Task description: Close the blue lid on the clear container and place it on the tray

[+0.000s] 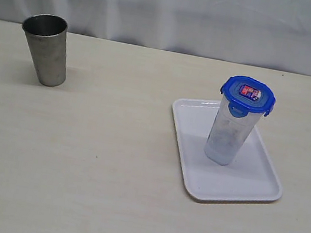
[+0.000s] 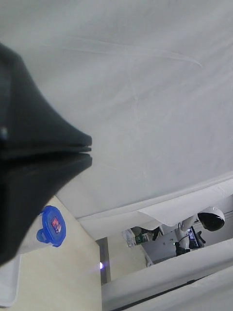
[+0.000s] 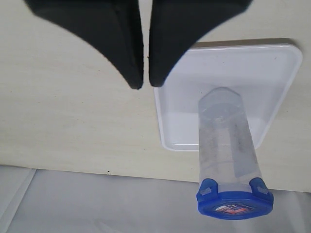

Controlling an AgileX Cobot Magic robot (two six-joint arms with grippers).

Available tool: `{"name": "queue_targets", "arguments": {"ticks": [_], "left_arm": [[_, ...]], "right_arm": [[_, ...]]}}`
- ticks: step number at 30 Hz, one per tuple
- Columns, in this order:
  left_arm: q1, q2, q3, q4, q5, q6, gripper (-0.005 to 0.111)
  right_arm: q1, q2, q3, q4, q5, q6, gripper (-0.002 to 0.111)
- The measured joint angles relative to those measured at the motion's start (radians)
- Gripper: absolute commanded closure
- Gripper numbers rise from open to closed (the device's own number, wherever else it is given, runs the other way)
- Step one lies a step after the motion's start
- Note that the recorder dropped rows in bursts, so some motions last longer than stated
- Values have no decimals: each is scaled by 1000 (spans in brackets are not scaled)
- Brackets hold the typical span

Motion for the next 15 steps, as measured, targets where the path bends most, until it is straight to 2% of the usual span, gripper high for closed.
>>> {"name": "queue_targets", "arguments": {"ticks": [8,10,12,13,14,15], "left_arm": [[0,0,0,-11,0,0,107],[0,0,0,-163,2,29,107],[0,0,0,-461,41,157,107],[0,0,7,-700,94,311,107],[0,0,11,-875,147,471,107],[0,0,11,-998,176,556,107]], "right_arm": [[0,0,0,0,0,0,104],[0,0,0,0,0,0,104],[0,0,0,0,0,0,104],[0,0,0,0,0,0,104],[0,0,0,0,0,0,104],[0,0,0,0,0,0,104]]}}
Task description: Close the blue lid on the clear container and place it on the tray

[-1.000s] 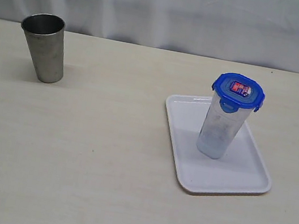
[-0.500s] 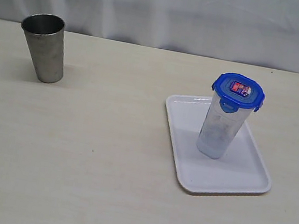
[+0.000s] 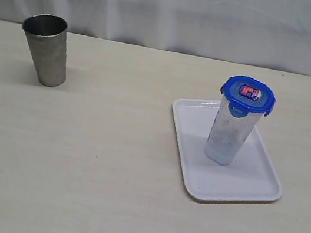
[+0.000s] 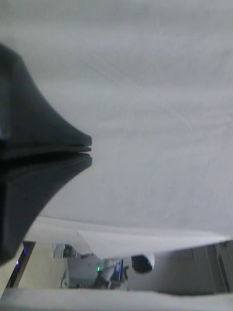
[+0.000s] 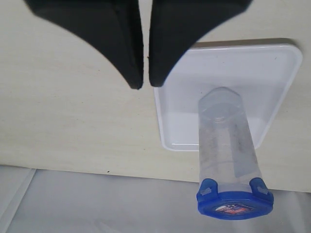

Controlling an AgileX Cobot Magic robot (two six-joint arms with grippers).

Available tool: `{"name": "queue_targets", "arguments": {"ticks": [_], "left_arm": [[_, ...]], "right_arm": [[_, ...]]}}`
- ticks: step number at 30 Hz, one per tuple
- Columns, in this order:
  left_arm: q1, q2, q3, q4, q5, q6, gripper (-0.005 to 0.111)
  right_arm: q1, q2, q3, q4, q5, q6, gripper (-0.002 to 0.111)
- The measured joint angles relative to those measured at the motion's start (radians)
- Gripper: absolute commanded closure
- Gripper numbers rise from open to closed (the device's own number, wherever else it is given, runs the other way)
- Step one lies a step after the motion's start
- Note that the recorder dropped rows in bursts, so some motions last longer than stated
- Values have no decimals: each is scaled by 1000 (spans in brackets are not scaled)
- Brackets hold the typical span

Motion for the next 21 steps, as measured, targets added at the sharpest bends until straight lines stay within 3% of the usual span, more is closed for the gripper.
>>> {"name": "queue_targets", "arguments": {"ticks": [4,7,12,21], "left_arm": [[0,-2,12,-457,101,525,107],[16,-21,45,-592,101,726,107],[97,-93,133,-675,92,836,107],[392,-249,261,-840,88,855,107]], "right_arm": [[0,0,0,0,0,0,104],[0,0,0,0,0,0,104],[0,0,0,0,0,0,104],[0,0,0,0,0,0,104]]}}
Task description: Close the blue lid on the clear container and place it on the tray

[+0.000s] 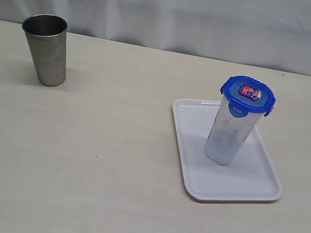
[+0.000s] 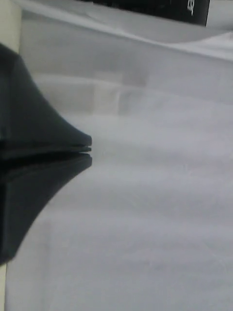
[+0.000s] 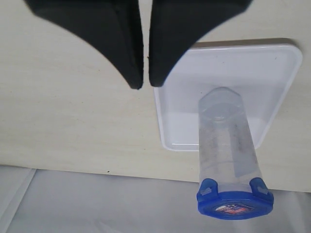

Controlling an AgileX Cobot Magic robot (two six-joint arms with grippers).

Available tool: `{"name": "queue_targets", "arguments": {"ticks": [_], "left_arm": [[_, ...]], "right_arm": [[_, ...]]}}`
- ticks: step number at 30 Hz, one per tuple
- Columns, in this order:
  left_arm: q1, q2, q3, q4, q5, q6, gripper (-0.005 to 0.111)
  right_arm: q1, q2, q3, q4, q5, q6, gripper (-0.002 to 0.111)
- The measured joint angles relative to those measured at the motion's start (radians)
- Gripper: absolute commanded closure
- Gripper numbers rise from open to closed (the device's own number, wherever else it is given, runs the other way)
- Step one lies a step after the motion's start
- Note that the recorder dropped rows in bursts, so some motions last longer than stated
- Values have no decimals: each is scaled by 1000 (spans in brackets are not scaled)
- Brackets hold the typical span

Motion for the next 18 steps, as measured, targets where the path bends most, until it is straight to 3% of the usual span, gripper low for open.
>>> {"name": "queue_targets", "arguments": {"ticks": [4,7,18], "left_arm": [[98,-19,57,-18,-17,4,107],[128,-21,99,-13,-21,4,107],[133,-21,185,79,-29,6,107]], "right_arm": [[0,0,0,0,0,0,104],[0,0,0,0,0,0,104],[0,0,0,0,0,0,104]]}}
